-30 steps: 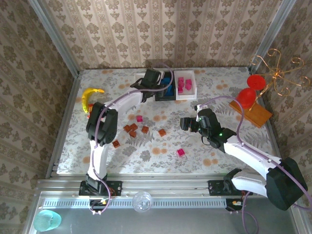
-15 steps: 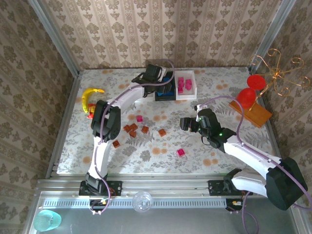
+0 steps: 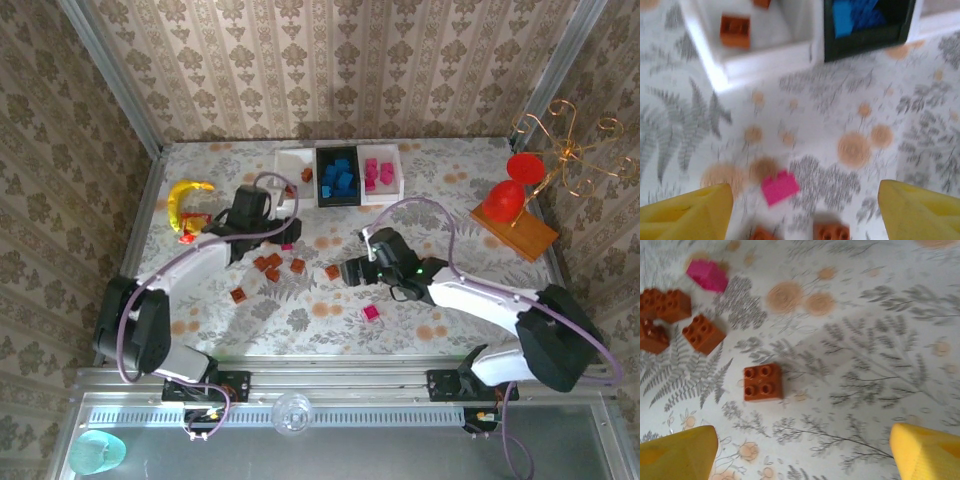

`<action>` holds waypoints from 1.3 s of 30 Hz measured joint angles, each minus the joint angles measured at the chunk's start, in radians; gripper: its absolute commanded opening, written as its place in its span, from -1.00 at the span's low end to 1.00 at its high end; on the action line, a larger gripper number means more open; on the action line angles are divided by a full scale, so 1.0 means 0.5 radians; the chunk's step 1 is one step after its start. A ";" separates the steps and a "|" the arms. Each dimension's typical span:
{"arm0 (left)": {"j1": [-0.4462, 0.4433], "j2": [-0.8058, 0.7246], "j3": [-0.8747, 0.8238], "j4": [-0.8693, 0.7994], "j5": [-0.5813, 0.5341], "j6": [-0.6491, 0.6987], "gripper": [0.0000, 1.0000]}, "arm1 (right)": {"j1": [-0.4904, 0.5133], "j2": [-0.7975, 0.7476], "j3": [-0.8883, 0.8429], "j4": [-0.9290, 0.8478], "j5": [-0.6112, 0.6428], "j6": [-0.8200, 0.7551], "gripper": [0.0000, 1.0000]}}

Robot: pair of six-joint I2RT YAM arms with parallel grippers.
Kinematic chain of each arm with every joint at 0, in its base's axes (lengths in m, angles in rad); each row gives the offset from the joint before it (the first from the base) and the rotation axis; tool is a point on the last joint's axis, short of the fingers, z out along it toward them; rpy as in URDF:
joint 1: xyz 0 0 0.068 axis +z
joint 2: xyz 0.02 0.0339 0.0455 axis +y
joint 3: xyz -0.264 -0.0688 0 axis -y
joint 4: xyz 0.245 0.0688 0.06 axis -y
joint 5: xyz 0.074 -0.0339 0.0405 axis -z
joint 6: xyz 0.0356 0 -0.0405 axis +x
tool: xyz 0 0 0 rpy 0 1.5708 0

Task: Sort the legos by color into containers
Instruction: Pick up the lego from the center of the table.

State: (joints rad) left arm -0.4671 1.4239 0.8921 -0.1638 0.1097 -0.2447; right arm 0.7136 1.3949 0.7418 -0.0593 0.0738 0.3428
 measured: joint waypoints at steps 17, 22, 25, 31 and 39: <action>0.244 -0.402 -0.459 0.098 0.158 -0.134 0.59 | 0.224 0.817 0.555 -0.119 0.106 -0.143 0.11; 0.254 -0.408 -0.502 0.130 0.171 -0.143 0.59 | 0.224 0.933 0.605 -0.132 0.141 -0.174 -0.16; 0.257 -0.409 -0.518 0.144 0.171 -0.155 0.59 | 0.224 0.941 0.641 -0.146 0.163 -0.172 -0.26; 0.281 -0.446 -0.566 0.228 0.167 -0.174 0.60 | 0.207 0.939 0.652 -0.047 0.190 -0.163 -0.31; 0.364 -0.487 -0.581 0.318 0.156 -0.216 0.64 | 0.014 0.981 1.002 0.207 0.167 -0.117 -0.29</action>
State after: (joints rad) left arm -0.2852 1.1805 0.6018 -0.0048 0.1875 -0.3527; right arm 0.7208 1.8854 1.2427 0.0441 0.1574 0.2844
